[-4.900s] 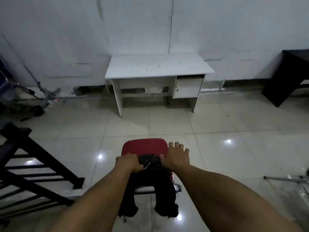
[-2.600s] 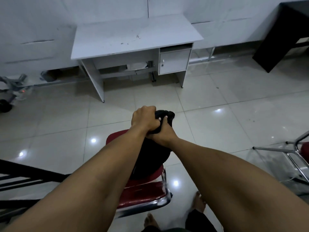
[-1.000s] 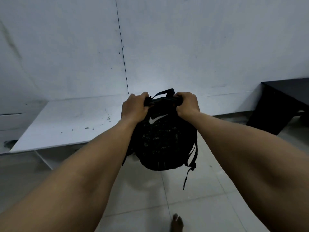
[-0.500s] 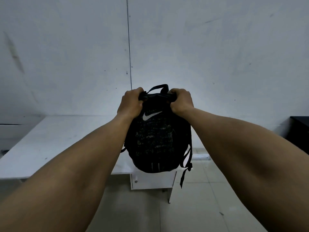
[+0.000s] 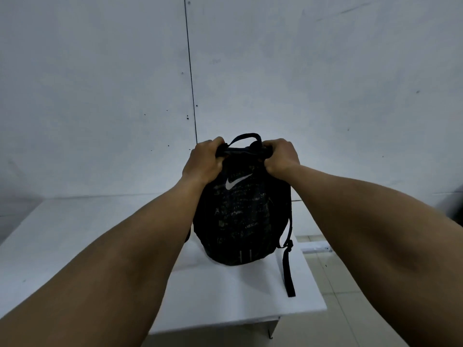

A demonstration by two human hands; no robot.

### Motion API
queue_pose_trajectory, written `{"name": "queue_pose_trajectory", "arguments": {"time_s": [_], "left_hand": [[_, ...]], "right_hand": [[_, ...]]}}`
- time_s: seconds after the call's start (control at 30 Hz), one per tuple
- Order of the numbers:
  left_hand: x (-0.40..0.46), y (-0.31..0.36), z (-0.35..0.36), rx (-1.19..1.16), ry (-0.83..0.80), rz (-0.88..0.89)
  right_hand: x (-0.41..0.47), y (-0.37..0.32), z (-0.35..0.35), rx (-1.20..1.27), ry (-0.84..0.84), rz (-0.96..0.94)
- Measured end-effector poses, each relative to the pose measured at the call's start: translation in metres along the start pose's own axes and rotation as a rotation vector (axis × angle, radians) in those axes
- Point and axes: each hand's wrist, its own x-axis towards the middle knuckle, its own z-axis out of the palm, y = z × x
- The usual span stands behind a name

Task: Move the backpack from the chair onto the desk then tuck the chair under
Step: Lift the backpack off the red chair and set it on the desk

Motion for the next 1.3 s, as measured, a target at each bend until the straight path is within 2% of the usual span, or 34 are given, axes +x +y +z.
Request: {"name": "queue_pose_trajectory", "arguments": {"time_s": [0.27,0.63,0.83,0.93,1.1,1.3], "left_hand": [[0.069,-0.056,0.044,0.0,-0.121,-0.033],[0.167,-0.096,0.107,0.017,-0.138,-0.09],[0.207,-0.115,0.135,0.027,-0.131,-0.188],[0.218,-0.12,0.146,0.11,-0.093,-0.205],[0.241,-0.125,0.162,0.323,0.004,-0.395],[0.264,-0.136,0.182,0.23,-0.035,-0.461]], "right_hand": [[0.075,0.017,0.055,0.022,-0.075,0.052],[0.189,0.057,0.082,0.067,-0.158,0.13],[0.236,0.072,0.093,0.219,-0.202,0.183],[0.255,0.08,0.099,0.207,-0.211,0.173],[0.287,0.095,0.114,0.073,-0.13,0.186],[0.308,0.101,0.137,0.114,-0.019,0.234]]}}
